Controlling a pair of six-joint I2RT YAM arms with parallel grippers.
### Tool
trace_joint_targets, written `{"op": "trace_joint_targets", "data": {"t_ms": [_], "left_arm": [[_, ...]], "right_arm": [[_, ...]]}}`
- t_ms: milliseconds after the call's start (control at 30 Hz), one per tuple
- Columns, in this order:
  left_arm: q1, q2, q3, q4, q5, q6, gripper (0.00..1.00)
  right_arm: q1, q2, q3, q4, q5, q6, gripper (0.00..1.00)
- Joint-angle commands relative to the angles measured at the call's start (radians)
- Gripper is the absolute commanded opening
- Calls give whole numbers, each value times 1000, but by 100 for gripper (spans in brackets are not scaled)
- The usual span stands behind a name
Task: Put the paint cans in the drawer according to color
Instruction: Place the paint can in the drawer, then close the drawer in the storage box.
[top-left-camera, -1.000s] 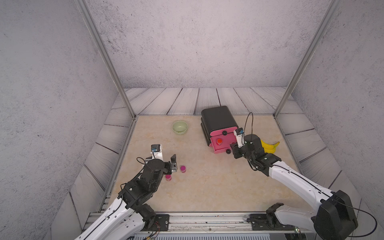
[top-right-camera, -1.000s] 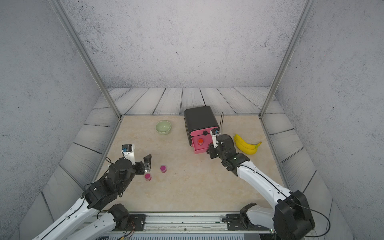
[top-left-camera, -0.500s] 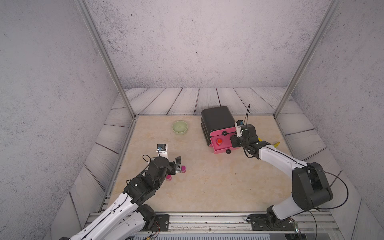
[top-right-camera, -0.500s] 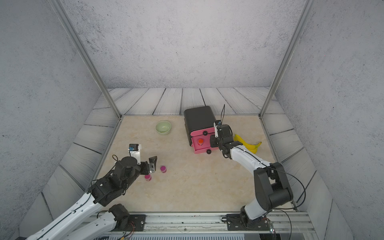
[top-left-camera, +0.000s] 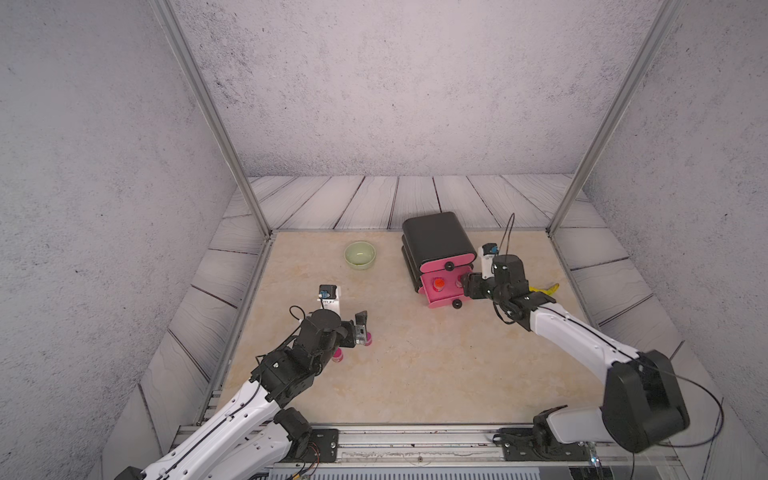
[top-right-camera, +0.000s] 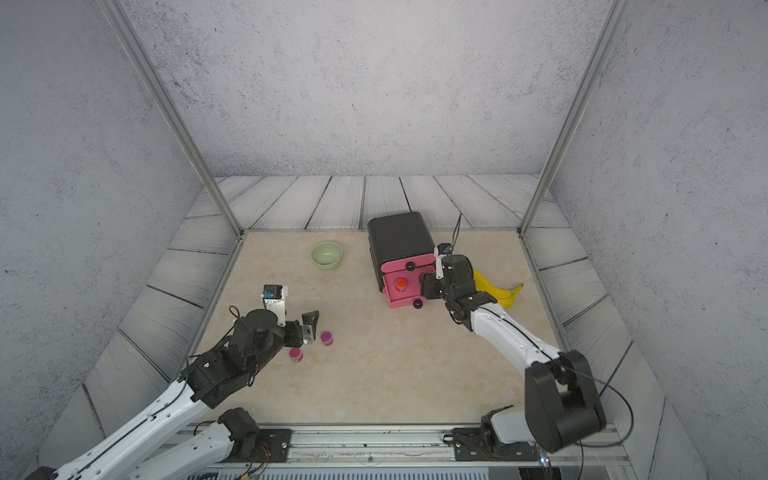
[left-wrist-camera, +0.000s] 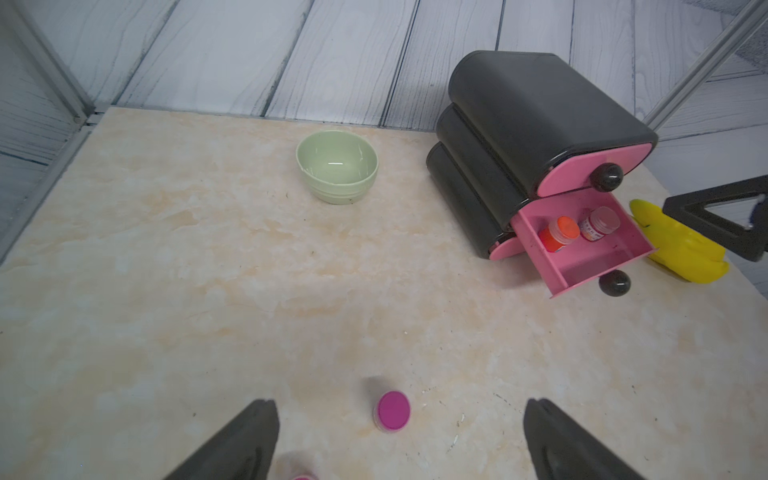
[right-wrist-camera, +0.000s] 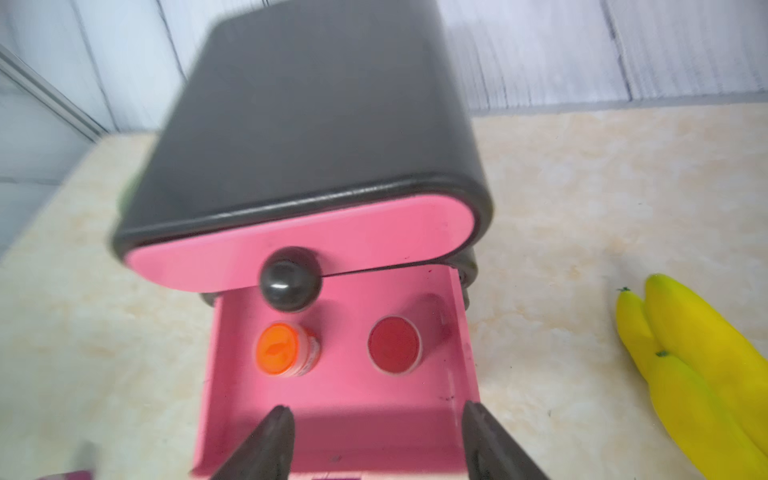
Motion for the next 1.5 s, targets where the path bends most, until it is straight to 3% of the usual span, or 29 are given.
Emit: {"op": "trace_joint_targets", "data": {"t_ms": [0,167,333,600,1067,1467], "left_arm": [[5,42,31,75,93,2,99],[5,127,30,147,181,-42,99],[5,206,39,171,217,-81,99],[5,251,76,100,236,-114,99],[5,184,71,44,190,-104,99],[5,177,77,27,182,-90,99]], "right_arm": [[-13,-209,-157,85,15,199,74],[-36,-343,-374,151,-81,432,73],[-44,-250,-423,236,-228,539,72],[-51,36,-273,206,-447,437,62],[-81,239,-175,278,-509,403,47],[-83,325,-87,311,-525,399,34]]}}
